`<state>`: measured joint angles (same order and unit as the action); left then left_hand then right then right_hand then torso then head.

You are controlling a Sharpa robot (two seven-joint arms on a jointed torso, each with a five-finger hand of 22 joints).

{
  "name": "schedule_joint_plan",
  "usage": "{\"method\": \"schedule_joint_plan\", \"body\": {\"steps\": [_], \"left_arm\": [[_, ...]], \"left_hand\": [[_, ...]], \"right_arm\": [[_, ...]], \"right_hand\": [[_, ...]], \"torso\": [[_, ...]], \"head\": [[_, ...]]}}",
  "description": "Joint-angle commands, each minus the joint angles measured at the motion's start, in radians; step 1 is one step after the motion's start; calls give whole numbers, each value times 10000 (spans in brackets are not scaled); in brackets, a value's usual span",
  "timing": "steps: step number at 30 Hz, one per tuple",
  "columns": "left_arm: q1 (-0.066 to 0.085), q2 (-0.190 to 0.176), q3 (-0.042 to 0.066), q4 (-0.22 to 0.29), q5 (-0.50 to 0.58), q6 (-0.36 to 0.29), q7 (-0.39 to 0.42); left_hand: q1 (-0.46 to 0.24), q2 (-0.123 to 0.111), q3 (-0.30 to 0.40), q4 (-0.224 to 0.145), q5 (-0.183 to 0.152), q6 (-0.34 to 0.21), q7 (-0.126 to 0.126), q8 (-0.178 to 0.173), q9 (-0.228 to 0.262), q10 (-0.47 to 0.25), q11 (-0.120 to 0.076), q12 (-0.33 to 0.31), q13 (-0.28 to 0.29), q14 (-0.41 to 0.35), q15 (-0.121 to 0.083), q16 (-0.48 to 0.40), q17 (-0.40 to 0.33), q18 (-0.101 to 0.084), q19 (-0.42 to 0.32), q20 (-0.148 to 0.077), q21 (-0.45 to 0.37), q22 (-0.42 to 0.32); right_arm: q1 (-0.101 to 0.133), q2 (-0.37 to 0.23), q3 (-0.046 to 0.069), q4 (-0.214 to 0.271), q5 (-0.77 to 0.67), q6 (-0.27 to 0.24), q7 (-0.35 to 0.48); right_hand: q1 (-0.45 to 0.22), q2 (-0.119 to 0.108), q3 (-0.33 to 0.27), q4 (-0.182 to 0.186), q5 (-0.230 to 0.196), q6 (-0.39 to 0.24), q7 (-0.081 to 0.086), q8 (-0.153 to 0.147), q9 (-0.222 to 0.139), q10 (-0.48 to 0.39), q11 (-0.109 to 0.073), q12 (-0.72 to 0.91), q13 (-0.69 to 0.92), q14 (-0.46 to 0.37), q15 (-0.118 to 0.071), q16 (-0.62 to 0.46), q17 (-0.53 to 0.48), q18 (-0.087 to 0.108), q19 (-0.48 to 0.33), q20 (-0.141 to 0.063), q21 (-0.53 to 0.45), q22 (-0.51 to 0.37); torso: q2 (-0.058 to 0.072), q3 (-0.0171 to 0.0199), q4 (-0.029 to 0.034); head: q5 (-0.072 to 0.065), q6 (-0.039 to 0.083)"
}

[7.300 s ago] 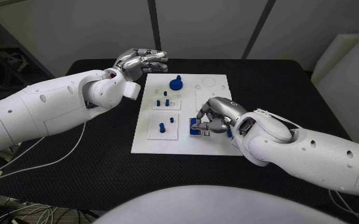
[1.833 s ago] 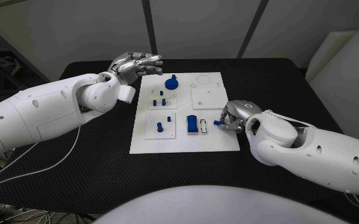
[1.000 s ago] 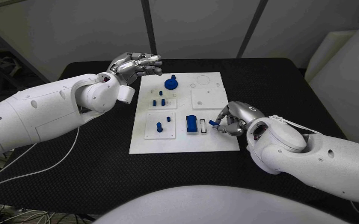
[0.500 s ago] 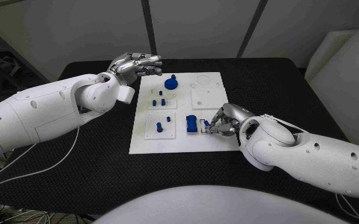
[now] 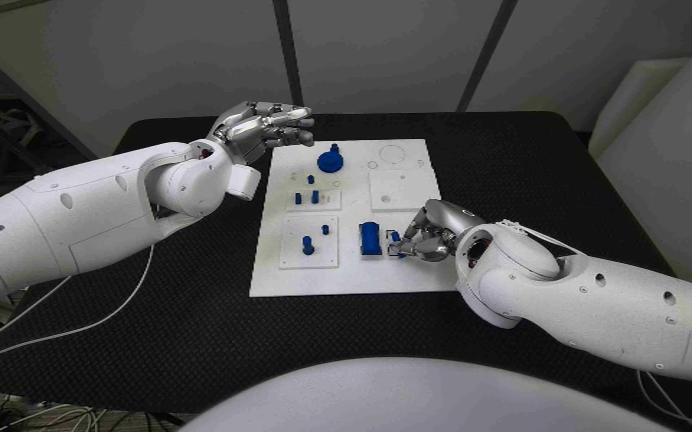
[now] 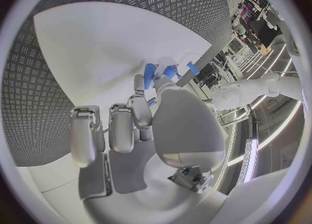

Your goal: Assemble the parts on the task board

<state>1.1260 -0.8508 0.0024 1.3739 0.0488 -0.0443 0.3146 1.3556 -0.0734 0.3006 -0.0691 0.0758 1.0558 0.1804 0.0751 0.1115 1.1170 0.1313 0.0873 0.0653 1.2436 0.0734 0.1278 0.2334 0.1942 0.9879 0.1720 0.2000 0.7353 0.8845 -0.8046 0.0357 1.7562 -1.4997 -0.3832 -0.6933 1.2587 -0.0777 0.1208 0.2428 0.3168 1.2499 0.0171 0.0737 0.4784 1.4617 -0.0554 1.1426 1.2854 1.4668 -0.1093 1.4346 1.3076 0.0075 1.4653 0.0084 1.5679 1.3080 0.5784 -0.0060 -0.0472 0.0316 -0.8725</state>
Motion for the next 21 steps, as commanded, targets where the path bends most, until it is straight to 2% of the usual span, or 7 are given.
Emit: {"method": "schedule_joint_plan", "body": {"steps": [1, 7, 13, 17, 19, 21], "left_arm": [[15, 4, 9, 19, 28, 109, -8], [15, 0, 9, 20, 28, 121, -42], [15, 7, 9, 18, 28, 144, -68], [15, 16, 9, 12, 28, 156, -79], [15, 18, 9, 10, 28, 161, -84], [15, 19, 9, 9, 28, 164, -88]], "left_hand": [[-32, 23, -51, 9, -57, -64, 19, -56, -14, -44, 6, -58, -1, 55, 3, -22, 11, -136, -21, 57, -37, -20], [-33, 16, -61, 7, -56, -78, 26, -61, -18, -56, 12, -61, -1, 51, 8, -34, 13, -138, -21, 60, -41, -33], [-31, 14, -65, 5, -54, -86, 28, -64, -19, -63, 15, -63, -1, 47, 11, -42, 13, -139, -22, 62, -44, -40], [-32, 13, -72, 5, -53, -95, 33, -67, -21, -72, 19, -64, -2, 42, 16, -52, 14, -140, -24, 65, -48, -51], [-32, 13, -72, 5, -53, -95, 33, -67, -21, -72, 19, -64, -2, 42, 16, -52, 14, -140, -24, 65, -48, -51], [-32, 13, -72, 5, -53, -95, 33, -67, -21, -72, 19, -64, -2, 42, 16, -52, 14, -140, -24, 65, -48, -51]], "right_arm": [[18, 24, 7, 7, -43, -116, -47], [19, 33, 8, -12, -61, -109, -55], [21, 59, 8, -45, -65, -173, -43], [21, 82, 8, -73, -65, -251, -35], [22, 89, 8, -92, -66, -290, -32], [22, 90, 8, -106, -66, -302, -27]], "right_hand": [[-131, -20, -22, 92, 58, 25, -9, 16, -2, 33, 16, 16, 19, 617, -44, 35, 504, -75, 1055, -93, 29, 2628], [-506, -54, -116, 413, 69, 65, 0, 7, 62, 44, 24, 32, 44, 616, -40, 37, 509, -75, 1055, -92, 29, 2628], [-1141, -63, -280, 497, -384, 92, 19, -19, 129, 43, 43, 20, 54, 611, -24, 27, 499, -75, 1055, -79, 29, 2628], [-1499, -151, -367, 504, -1163, 97, 19, -36, 178, 25, 47, -26, 40, 601, -20, 0, 462, -75, 1055, -73, 29, 2628], [-1850, -272, -431, 521, -1748, 97, 24, -42, 207, 19, 53, -40, 40, 597, -17, -13, 447, -75, 1055, -69, 29, 2628], [-1997, -362, -423, 523, -1986, 92, 26, -47, 229, 15, 54, -50, 39, 594, -15, -22, 435, -75, 1055, -68, 29, 2628]], "torso": [[2, 5, -2], [-6, -3, 6], [-6, -3, -1], [-4, -5, -3], [-2, -4, 4], [-4, -2, 6]], "head": [[4, -1], [-2, -1], [1, -1], [9, -1], [4, -1], [15, -1]]}}
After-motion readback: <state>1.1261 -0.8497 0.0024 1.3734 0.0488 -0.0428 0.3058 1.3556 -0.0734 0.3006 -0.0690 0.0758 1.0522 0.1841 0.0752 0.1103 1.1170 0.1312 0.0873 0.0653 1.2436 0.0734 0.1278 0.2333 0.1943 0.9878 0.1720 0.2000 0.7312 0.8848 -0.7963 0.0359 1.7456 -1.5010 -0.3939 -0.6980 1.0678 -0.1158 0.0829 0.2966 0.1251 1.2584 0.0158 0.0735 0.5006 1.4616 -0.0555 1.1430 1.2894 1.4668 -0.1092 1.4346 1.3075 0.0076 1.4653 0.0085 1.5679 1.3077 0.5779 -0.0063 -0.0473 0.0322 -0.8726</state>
